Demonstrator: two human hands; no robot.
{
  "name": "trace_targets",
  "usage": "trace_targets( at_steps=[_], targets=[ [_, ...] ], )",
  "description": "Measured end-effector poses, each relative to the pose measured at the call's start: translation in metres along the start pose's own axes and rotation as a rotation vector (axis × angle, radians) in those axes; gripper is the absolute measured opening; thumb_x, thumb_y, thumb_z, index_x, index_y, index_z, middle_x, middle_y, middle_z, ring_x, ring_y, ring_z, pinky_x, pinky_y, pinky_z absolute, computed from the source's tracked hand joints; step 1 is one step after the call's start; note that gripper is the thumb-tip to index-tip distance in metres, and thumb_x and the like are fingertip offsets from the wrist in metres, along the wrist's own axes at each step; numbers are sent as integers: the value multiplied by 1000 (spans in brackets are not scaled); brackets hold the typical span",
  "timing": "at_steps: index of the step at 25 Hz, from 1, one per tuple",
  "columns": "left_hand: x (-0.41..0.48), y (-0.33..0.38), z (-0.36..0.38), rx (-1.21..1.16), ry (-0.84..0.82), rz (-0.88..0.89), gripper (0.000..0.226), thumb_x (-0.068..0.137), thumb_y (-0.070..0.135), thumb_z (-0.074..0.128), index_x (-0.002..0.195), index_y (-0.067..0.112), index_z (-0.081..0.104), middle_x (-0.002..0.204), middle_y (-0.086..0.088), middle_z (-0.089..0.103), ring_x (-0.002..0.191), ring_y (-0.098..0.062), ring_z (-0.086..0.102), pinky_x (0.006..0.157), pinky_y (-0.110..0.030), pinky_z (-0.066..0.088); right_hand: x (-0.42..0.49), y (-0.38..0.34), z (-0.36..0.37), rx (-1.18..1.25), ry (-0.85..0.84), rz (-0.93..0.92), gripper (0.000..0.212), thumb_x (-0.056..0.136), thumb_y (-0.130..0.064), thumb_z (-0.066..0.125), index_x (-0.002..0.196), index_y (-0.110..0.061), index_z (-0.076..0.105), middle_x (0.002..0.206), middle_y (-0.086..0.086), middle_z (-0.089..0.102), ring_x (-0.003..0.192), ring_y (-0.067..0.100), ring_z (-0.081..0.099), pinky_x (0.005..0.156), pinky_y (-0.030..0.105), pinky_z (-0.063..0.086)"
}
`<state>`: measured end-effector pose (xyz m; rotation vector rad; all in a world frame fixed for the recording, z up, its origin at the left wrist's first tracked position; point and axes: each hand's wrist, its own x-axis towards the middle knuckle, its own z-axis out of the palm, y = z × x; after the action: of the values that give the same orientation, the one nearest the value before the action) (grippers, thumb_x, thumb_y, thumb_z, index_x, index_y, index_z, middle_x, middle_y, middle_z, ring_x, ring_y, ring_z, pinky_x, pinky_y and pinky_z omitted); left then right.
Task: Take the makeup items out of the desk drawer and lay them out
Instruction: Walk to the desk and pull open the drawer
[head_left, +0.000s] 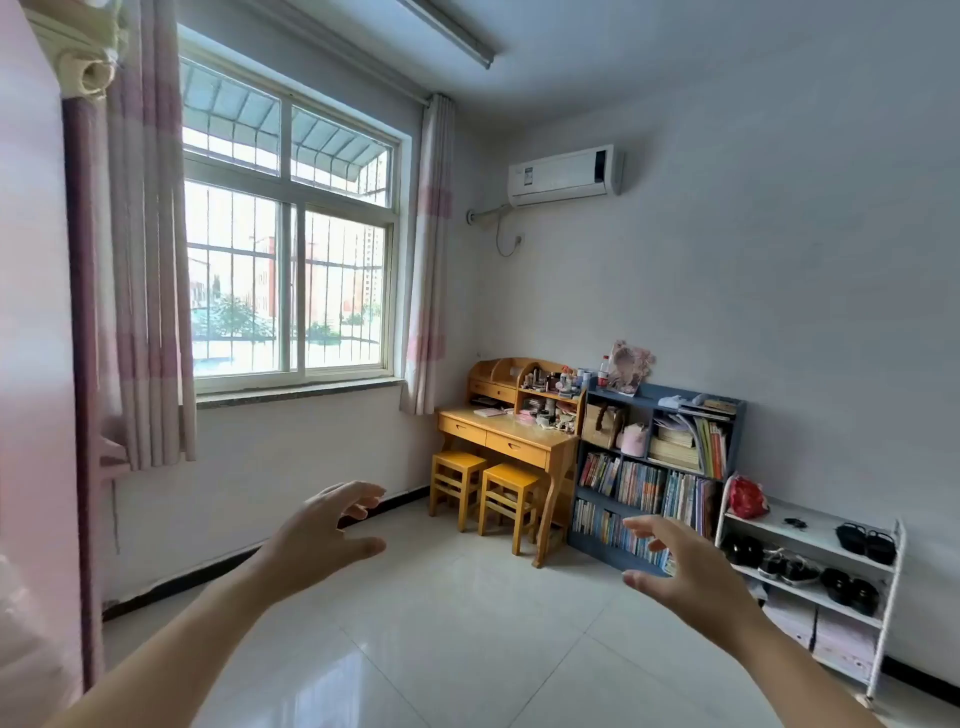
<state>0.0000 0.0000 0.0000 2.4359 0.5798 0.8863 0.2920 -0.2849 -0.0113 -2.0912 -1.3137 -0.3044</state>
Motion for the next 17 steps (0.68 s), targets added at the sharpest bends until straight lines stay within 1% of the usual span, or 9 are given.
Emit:
trace_targets(
  at_steps=[3, 7, 12, 17],
  targets=[
    [38, -22, 9, -20, -33, -1, 49, 74, 26, 76, 114, 39, 51, 110, 15, 58, 104, -4, 56, 79, -20, 50, 34, 10, 20, 24, -11, 34, 56, 72, -32, 76, 122, -31, 52, 116, -13, 58, 100, 2, 54, 81, 19, 44],
    [87, -55, 24, -58, -63, 7, 50, 73, 25, 77, 104, 50, 47, 109, 16, 58, 102, -3, 57, 76, -20, 51, 80, 25, 43, 42, -13, 59, 56, 72, -34, 75, 122, -34, 51, 118, -15, 58, 102, 0, 53, 85, 20, 44],
    [141, -85, 40, -86, -82, 0, 50, 73, 24, 77, 103, 52, 47, 110, 13, 60, 102, -5, 58, 82, -25, 53, 129, 44, 65, 40, -32, 61, 55, 73, -32, 75, 123, -32, 51, 117, -15, 57, 103, -1, 52, 84, 19, 43],
    [184, -109, 63, -114, -97, -1, 49, 74, 24, 76, 105, 50, 49, 111, 15, 60, 100, -2, 59, 82, -21, 50, 175, 66, 93, 73, -46, 44, 55, 72, -32, 76, 121, -33, 53, 117, -14, 59, 102, -2, 54, 87, 21, 47]
  ],
)
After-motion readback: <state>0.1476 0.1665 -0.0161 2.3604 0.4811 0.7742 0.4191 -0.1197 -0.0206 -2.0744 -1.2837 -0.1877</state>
